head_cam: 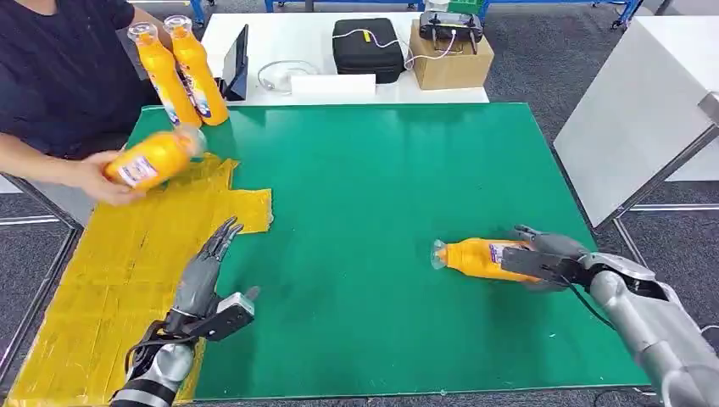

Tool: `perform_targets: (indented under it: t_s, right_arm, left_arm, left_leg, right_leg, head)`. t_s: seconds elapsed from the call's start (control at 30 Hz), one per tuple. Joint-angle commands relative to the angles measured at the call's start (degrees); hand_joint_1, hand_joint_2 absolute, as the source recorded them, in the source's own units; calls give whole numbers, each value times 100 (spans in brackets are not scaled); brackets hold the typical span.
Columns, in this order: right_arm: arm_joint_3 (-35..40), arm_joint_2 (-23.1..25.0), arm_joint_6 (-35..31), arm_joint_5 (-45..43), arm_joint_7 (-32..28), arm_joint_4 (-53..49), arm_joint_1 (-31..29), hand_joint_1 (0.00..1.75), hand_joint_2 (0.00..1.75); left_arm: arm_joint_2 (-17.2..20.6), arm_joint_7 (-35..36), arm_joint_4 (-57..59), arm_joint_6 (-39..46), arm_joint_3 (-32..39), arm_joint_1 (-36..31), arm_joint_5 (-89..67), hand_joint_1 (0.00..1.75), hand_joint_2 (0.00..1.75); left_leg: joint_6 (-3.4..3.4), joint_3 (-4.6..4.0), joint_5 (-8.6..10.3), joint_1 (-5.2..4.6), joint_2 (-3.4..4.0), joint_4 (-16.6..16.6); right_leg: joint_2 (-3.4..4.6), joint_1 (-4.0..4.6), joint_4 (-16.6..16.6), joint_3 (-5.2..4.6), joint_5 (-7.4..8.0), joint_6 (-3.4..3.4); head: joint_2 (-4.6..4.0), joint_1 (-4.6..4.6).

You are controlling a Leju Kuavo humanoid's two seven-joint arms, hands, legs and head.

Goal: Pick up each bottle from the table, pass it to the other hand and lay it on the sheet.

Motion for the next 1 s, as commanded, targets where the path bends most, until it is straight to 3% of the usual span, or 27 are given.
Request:
perform_targets:
  t_s: [0.03,0.2,0.27,0.33,0.4,0.47,0.5,0.57,0.7,0.77,0.87,1.0]
  right_arm:
    - [1324,-876,165,-791,347,-573,-114,175,175]
    - [1156,-455,-644,-1095,553,-443,183,175,175]
    - [422,429,-1819,-1043,359,-253,447,175,175]
    - [11,907,-2310,-977,320,-398,620,175,175]
    - [-311,1256,-2538,-854,436,-890,860,175,175]
    - [-964,1803,-2988,-698,221,-1999,1400,175,175]
    - [-990,1906,-2978,-524,460,-2375,1553,175,175]
    - [-1320,2332,-3395,-202,256,-3515,2210,175,175]
    - [-1302,2405,-3296,56,589,-4190,2554,175,175]
    - [-1337,2557,-3281,-55,68,-4617,2735,175,175]
    - [-865,2732,-3257,5,65,-5310,2873,175,175]
    - [-270,2810,-3299,-2,105,-5381,2863,175,175]
  left_arm:
    - [33,-31,635,15,-323,-380,221,0,175]
    - [-134,-118,-134,-745,-377,55,885,0,175]
    - [-191,-33,-985,-1612,-399,519,1604,0,175]
    - [-246,89,-1420,-2117,-396,763,2084,0,175]
    - [-328,213,-1836,-2423,-390,972,2451,0,175]
    - [-609,452,-2271,-2899,-157,1236,3431,0,175]
    - [-623,549,-2481,-2887,-200,1338,3457,0,175]
    - [-876,530,-2977,-2631,-225,1594,3436,0,175]
    - [-899,737,-3298,-2559,-409,1730,3448,0,175]
    - [-939,769,-3407,-3050,-483,1875,4423,0,175]
    - [-961,783,-3675,-3139,-678,2077,4949,0,175]
    - [-1000,786,-3732,-2903,-642,2001,5132,0,175]
  left_leg:
    - [2,7,1,-5,-6,-1]
    - [-2,7,-3,3,17,-4]
    - [-3,19,-4,4,33,-12]
    - [-5,22,-8,13,53,-13]
    - [-6,25,-13,12,72,-16]
    - [-10,22,-17,21,105,-14]
    - [-9,6,-13,21,88,-8]
    - [-10,7,-14,28,86,-6]
    - [-11,3,-24,41,71,0]
    - [-8,-15,-12,36,46,-3]
    - [-7,-22,-18,35,57,4]
    - [-9,-25,-13,33,62,-1]
  right_leg:
    - [-14,-3,1,10,-2,-11]
    - [11,6,-9,10,4,-11]
    - [25,8,-17,14,7,-17]
    - [46,17,-22,15,12,-15]
    - [64,17,-20,14,13,-18]
    - [90,25,-10,1,11,-21]
    - [73,25,-6,-12,8,-15]
    - [68,33,-4,-13,5,-16]
    - [55,42,9,-14,-11,-20]
    - [32,36,7,-27,-9,-14]
    - [42,34,13,-35,-11,-16]
    - [43,25,10,-40,-6,-17]
  head:
    - [0,-4]
    - [0,-2]
    - [0,-4]
    - [0,-2]
    - [0,-2]
    - [0,-6]
    - [0,-2]
    - [0,-2]
    - [0,-4]
    - [0,-7]
    - [0,0]
    - [0,-2]
